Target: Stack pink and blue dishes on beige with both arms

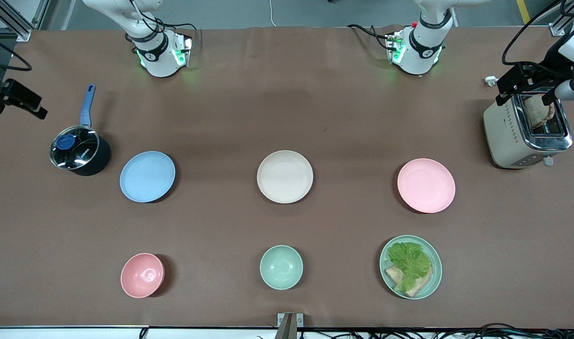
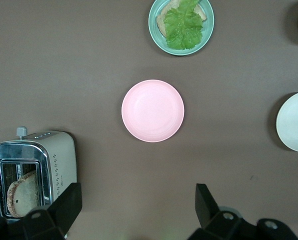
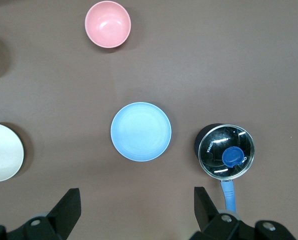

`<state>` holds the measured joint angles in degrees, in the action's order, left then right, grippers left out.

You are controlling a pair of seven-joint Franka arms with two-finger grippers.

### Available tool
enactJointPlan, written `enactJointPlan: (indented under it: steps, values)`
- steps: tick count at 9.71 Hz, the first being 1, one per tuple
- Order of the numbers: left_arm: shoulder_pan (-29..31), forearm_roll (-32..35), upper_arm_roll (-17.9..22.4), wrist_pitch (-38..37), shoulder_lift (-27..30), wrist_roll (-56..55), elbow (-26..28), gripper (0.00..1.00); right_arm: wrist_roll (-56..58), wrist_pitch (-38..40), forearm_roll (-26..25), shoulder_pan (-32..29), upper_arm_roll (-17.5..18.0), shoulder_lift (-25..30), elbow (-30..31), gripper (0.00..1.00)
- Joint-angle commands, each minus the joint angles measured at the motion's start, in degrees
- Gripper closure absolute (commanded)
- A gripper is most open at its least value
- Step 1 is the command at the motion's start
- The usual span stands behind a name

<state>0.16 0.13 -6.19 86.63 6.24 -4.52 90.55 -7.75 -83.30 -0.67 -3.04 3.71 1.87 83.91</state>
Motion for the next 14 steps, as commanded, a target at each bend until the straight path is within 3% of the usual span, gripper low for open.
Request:
enactJointPlan:
  steps: [1, 3, 4, 5, 7, 8, 10, 12, 13, 14]
  values:
    - [0.9, -0.4, -0.8, -1.3, -1.9, 0.8, -0.5, 0.0, 0.4, 1.2, -1.6, 0.0, 0.6, -1.5, -4.2, 0.0]
    - [1.1, 0.0, -0.6, -1.3, -6.0, 1.1, -2.8, 0.0, 1.6, 2.4, -1.6, -2.7, 0.2, -1.5, -4.7, 0.0]
    - [2.1, -0.1, -0.5, -0.7, -8.8, 1.6, -1.8, 0.0, -0.4, 1.9, -4.0, -0.8, 1.5, -7.0, -1.6, 0.0]
    - [3.9, -0.4, -0.6, 2.6, -11.7, 3.4, 0.7, 0.0, -7.0, 1.9, -4.6, 0.2, 2.9, -7.2, -3.2, 0.0]
    - [6.7, -0.7, -0.7, 19.4, -13.0, 8.4, 14.2, 0.0, -2.8, 4.8, -3.9, 0.0, 2.3, -5.6, -4.5, 0.0]
    - [6.9, -1.0, -0.7, 26.9, -15.5, 11.2, 19.2, 0.0, 1.7, 4.7, -2.2, 0.1, -0.3, -4.5, -4.7, 0.0]
    - [8.4, -1.0, -0.9, 40.2, -21.5, 12.7, 24.8, 0.0, 5.3, 4.6, -0.5, 0.5, -2.7, -3.0, -4.7, 0.0]
    - [10.9, -1.0, -1.0, 49.5, -26.9, 19.7, 27.5, 0.0, 6.9, 1.9, -0.4, 0.5, -2.3, -3.4, 0.8, 0.0]
    - [11.6, -0.9, -1.1, 51.3, -29.5, 21.7, 27.7, 0.03, 10.3, -4.6, 0.1, 0.3, -2.4, -3.5, 8.4, 0.0]
    - [12.2, -0.9, -1.1, 53.6, -31.9, 24.0, 28.1, 0.1, 11.6, -12.6, 3.6, -0.2, -2.6, -3.7, 15.9, 0.0]
